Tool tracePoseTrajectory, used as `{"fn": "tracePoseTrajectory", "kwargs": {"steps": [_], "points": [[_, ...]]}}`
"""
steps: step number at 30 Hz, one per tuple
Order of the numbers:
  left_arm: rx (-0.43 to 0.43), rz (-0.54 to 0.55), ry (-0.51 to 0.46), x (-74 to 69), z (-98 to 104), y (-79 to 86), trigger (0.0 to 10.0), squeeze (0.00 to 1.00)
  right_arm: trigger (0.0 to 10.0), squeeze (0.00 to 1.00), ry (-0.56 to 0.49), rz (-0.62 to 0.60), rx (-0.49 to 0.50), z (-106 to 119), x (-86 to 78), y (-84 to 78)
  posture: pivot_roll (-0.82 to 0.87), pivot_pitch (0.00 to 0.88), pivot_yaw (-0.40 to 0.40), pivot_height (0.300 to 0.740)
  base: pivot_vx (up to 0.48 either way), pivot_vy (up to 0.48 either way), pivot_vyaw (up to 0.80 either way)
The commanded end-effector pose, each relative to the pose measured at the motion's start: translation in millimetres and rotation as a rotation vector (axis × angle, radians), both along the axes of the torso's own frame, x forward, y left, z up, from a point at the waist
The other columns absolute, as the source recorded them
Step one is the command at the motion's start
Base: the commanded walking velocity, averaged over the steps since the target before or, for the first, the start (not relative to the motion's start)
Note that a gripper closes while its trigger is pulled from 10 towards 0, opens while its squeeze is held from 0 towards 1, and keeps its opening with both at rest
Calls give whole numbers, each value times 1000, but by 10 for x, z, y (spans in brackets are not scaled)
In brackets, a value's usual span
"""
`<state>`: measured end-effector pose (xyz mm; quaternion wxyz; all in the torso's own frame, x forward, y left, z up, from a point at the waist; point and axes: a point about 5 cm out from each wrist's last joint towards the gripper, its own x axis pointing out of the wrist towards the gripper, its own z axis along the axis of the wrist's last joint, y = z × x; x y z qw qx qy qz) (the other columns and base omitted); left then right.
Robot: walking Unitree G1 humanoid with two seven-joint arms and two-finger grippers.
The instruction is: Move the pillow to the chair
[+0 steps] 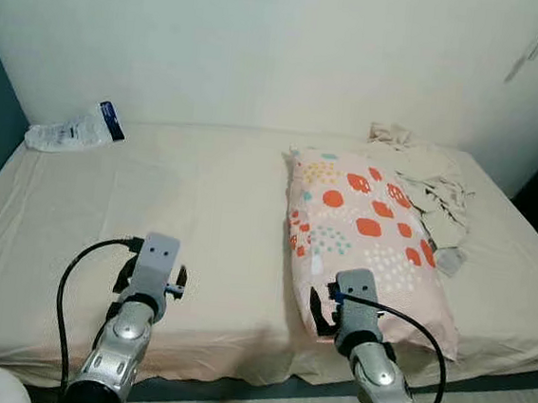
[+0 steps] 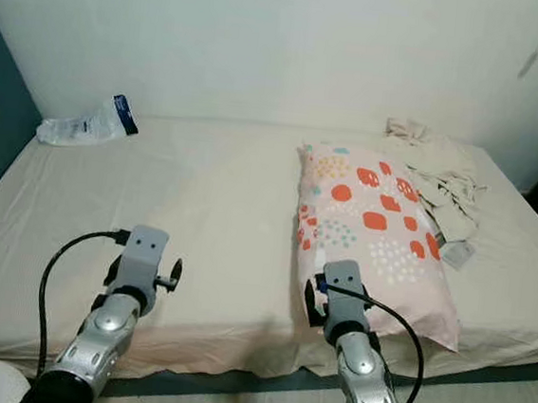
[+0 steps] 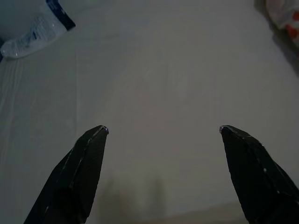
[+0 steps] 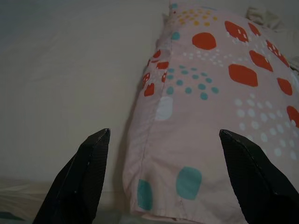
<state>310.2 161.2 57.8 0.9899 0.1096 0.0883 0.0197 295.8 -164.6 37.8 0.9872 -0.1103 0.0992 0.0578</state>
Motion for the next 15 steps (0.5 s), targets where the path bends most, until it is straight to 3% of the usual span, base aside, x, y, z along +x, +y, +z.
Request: {"fn": "tracePoseTrajectory", "kwargs": {"steps": [1,10,15], "points": [[7,4,16,-18,-47,-7,10000,0,10000,0,15,8,-12,-40,-13,1,-34,72,-32,740,0,0,0],[3,-3,5,-10,-30,-16,10000,0,10000,0,96,-38,-10,-153,-41,-13,-28,80,-34,740,0,0,0],[-11,-10,4,-8,-20,-11,10000,0,10000,0,96,-98,70,-141,-19,-80,-31,81,-28,740,0,0,0]]}}
